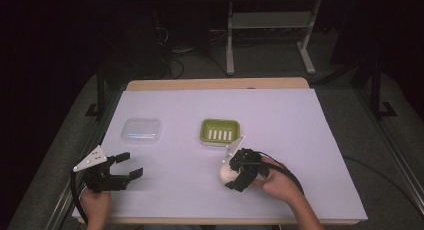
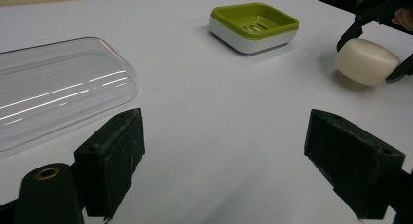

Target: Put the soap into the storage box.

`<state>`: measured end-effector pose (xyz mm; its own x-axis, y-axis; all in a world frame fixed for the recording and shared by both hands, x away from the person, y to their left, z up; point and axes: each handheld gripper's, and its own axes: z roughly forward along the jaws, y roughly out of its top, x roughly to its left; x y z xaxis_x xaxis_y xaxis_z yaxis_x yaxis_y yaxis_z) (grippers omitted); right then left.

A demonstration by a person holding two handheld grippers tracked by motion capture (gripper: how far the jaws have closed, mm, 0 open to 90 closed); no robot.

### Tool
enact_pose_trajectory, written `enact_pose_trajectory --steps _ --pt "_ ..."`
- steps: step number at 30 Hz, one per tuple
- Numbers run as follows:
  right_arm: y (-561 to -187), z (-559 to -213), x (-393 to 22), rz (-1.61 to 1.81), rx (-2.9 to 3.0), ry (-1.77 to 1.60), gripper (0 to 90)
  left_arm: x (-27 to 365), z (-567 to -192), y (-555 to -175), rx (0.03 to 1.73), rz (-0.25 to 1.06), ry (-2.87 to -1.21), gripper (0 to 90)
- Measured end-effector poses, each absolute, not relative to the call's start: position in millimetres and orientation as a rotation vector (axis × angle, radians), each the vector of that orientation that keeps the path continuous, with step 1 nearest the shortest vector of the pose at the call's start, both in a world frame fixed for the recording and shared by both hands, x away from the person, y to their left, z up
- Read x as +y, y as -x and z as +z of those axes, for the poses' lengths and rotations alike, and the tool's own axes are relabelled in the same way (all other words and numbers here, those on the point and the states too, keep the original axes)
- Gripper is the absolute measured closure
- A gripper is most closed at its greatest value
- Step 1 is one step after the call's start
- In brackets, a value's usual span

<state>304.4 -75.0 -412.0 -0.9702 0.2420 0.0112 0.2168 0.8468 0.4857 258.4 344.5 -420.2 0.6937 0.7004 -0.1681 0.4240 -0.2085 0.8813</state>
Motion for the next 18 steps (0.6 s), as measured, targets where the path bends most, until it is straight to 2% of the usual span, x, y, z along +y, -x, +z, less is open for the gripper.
enact_pose_trajectory --steps 18 --pt "-323 -388 -79 0.858 2.942 -0.373 23.5 345 -420 -258 0.887 0.324 -1.843 14.5"
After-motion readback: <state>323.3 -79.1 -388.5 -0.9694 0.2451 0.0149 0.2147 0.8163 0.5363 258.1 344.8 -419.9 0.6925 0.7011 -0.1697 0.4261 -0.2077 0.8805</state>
